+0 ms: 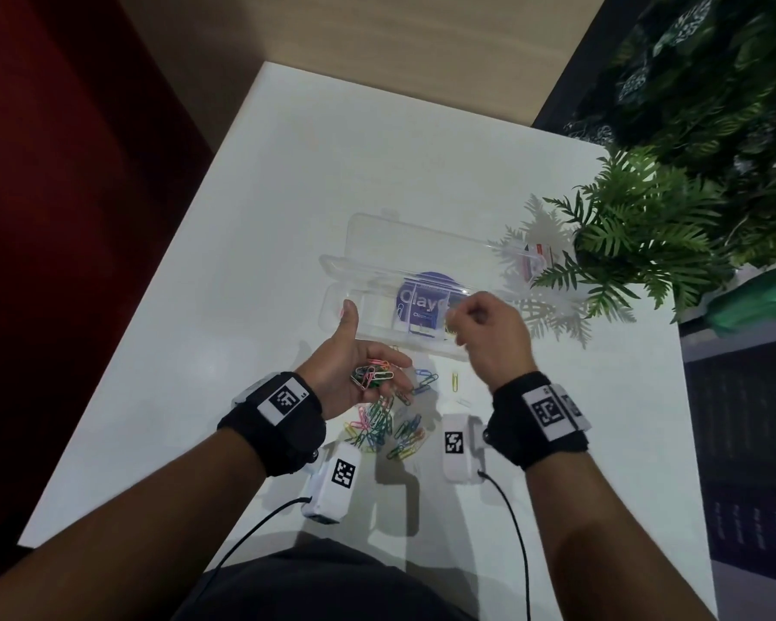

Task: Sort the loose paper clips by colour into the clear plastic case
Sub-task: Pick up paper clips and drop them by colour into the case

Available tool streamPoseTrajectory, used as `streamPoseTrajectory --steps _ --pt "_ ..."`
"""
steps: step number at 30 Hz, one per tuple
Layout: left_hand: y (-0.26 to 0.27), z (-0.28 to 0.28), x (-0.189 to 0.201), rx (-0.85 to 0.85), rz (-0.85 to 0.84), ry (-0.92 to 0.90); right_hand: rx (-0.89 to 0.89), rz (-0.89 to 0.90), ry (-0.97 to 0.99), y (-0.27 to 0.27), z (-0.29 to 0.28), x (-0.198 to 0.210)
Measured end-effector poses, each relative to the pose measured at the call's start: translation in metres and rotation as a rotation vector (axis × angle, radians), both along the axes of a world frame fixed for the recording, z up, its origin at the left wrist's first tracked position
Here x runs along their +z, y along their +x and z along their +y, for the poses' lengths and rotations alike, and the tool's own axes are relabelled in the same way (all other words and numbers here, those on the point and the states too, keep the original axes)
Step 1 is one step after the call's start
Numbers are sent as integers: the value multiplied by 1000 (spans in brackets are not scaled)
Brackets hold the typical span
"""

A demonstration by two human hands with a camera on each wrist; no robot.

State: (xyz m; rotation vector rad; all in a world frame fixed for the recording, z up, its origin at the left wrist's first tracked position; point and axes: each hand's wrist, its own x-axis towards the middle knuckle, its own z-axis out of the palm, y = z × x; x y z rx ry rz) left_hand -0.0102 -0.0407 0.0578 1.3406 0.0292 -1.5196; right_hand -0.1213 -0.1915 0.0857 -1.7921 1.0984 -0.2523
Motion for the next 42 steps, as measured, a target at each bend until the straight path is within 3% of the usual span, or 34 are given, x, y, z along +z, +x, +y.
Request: streamPoseTrajectory --steps 4,9,12,15,18,20,31,42 --pt "4 1 -2 73 68 -17 -102 188 -101 -2 -38 -22" --pt "6 -2 4 173 209 -64 -29 344 -134 5 -46 -34" --pt "5 -3 8 209 265 -99 35 228 -180 8 -31 -19" --pt "3 -5 11 240 288 -117 253 75 -209 8 0 5" --pt "1 -6 10 236 283 -129 491 139 -275 7 25 13" --pt "0 -5 9 216 274 -130 548 241 -317 7 35 12" --pt "0 6 8 185 255 -116 653 279 -341 3 41 17" --pt "5 9 10 224 243 -109 597 198 -226 1 46 11"
